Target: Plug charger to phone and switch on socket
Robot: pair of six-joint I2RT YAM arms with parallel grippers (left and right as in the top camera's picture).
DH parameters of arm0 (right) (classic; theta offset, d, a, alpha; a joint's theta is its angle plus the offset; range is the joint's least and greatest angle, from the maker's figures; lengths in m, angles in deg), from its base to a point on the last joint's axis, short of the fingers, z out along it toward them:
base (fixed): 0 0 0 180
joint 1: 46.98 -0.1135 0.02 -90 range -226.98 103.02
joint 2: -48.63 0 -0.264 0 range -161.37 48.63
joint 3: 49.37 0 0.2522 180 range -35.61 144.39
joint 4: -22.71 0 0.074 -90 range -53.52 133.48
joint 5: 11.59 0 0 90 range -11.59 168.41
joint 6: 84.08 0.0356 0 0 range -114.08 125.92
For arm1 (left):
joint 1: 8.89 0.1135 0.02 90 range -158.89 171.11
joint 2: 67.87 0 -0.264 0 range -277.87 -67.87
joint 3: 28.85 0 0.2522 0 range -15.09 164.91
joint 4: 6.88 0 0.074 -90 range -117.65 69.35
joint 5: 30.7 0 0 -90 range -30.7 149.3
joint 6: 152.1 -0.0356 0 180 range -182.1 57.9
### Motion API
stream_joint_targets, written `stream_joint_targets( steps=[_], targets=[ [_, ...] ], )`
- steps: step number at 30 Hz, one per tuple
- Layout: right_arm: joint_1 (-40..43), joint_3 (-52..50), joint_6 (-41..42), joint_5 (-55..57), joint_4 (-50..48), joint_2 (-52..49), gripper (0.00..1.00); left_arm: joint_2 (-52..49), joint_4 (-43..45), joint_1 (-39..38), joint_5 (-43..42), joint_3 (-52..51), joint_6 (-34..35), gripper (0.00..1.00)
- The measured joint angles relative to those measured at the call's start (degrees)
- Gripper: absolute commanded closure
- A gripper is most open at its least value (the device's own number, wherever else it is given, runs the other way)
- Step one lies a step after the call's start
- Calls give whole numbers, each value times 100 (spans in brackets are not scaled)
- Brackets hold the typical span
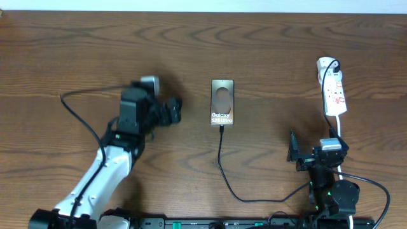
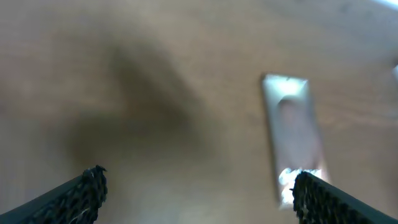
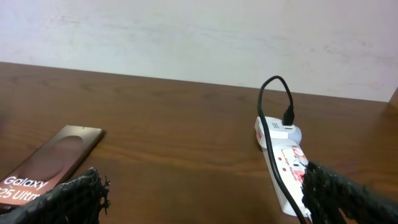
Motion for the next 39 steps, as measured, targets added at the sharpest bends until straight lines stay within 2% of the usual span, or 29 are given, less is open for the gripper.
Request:
stream_joint_targets(
  steps=[7,24,30,35,39],
  targets=[
    [0,0,0,0,0,0,1,658,608,393,-50,-929,2,3],
    [0,0,0,0,0,0,1,2450,997,1209,-70,-2868,28,3],
    [0,0,0,0,0,0,1,3128,920,1296,-72,-3364,28,3],
    [0,0,0,0,0,0,1,3637,848,1303,-70,-3370,28,3],
    [0,0,0,2,-2,0,1,4452,245,1303,-72,-3370,28,3]
  ],
)
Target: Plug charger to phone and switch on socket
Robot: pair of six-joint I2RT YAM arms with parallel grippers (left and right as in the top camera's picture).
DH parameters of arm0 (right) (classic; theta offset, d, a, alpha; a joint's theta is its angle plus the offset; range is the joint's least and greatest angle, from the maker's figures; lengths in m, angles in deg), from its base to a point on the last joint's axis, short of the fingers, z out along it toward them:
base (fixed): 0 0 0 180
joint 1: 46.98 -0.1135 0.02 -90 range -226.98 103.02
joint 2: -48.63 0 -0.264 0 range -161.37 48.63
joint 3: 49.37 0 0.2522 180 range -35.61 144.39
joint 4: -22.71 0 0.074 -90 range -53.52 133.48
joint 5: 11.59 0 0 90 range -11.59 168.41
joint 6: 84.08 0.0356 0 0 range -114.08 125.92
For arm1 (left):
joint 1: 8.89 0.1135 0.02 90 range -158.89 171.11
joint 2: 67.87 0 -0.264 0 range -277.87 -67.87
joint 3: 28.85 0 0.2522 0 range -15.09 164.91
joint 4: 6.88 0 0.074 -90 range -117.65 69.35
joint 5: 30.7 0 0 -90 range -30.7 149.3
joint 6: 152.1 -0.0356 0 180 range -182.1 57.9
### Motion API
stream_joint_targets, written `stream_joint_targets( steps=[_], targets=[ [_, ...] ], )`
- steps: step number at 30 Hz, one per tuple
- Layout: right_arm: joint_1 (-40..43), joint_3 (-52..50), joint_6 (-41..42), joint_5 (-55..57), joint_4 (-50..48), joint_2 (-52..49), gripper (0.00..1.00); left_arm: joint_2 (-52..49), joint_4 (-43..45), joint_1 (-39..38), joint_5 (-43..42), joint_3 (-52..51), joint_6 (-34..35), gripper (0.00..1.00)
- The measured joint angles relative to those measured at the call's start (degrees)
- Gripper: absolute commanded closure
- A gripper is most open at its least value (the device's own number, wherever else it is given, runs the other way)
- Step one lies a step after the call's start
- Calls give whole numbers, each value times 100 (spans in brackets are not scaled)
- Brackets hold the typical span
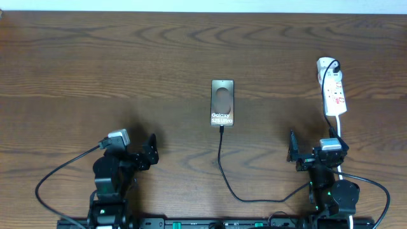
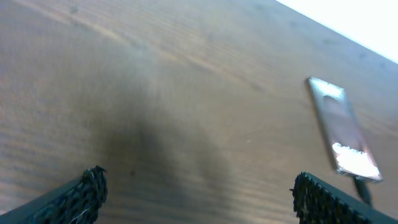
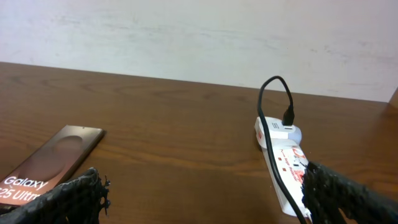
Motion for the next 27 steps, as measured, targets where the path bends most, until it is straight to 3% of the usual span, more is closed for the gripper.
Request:
stream_joint_targets(
  steps=[5,15,27],
  targets=[
    [0,-4,0,-2,4,4,1,1095,-743,2,24,4,0,3],
    [0,-4,0,-2,0,2,1,2927,-874,2,116,68,-310,3],
    [0,-4,0,-2,0,2,1,2994,-946,2,503,87,-1019,3]
  ],
)
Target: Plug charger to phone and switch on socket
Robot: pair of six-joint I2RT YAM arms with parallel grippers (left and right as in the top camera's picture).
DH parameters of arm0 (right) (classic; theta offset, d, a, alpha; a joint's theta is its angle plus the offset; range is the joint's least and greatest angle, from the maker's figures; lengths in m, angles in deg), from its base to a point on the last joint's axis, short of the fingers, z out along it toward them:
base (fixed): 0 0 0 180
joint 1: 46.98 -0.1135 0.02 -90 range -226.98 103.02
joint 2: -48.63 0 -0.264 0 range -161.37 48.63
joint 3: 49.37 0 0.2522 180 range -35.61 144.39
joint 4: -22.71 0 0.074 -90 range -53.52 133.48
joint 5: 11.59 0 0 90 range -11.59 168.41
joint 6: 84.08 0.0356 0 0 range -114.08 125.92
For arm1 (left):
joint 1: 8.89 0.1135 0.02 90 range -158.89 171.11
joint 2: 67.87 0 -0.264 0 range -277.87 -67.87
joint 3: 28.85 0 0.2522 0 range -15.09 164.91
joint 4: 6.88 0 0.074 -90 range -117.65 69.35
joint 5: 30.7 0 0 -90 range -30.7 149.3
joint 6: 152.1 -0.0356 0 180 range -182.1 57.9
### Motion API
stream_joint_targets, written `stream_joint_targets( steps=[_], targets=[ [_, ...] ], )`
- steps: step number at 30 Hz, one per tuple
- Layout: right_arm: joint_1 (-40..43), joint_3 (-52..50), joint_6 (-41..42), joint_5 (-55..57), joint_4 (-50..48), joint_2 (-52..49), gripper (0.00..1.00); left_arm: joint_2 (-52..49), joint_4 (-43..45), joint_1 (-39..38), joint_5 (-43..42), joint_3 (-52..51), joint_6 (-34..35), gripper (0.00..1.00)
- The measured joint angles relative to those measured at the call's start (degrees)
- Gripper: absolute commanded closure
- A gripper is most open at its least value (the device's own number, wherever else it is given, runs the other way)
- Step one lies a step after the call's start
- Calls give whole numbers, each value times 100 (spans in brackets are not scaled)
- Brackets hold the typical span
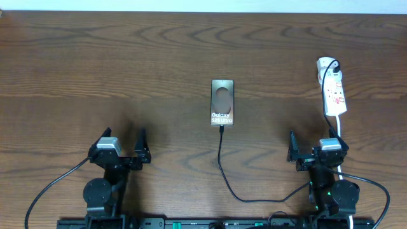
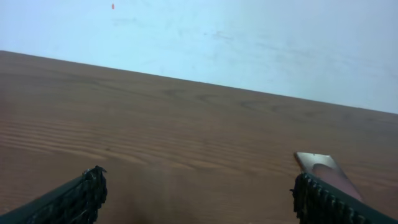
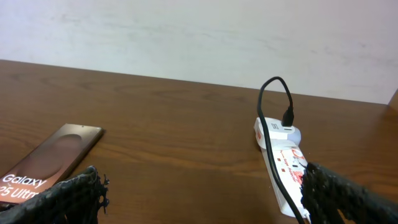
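A bronze phone marked "Galaxy S25 Ultra" lies flat at the table's middle, with a black charger cable in its near end. The cable loops toward the front. A white socket strip lies at the far right, a black plug seated at its far end. My left gripper rests open at the front left, nothing between its fingers. My right gripper rests open at the front right, just short of the strip. The phone and strip show in the right wrist view.
Brown wooden table with a pale wall beyond its far edge. Each arm's own black cable trails along the front edge. A corner of the phone shows by the left gripper's right finger.
My left arm has drawn back a little further and levelled out, so its wrist view now looks along the table to the wall. Phone, cable, strip and right arm are unchanged.
First my left gripper was stretched out beside the phone's left side, open, with the cable in the phone. Then it was back near the front left edge. Now it sits lower and level there. The right arm stayed still throughout.
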Motion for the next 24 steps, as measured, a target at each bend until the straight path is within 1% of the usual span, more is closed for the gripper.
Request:
stream_joint_targets(
  steps=[24],
  targets=[
    [0,0,0,0,0,0,1,0,-7,0,44,0,-79,3]
  ],
)
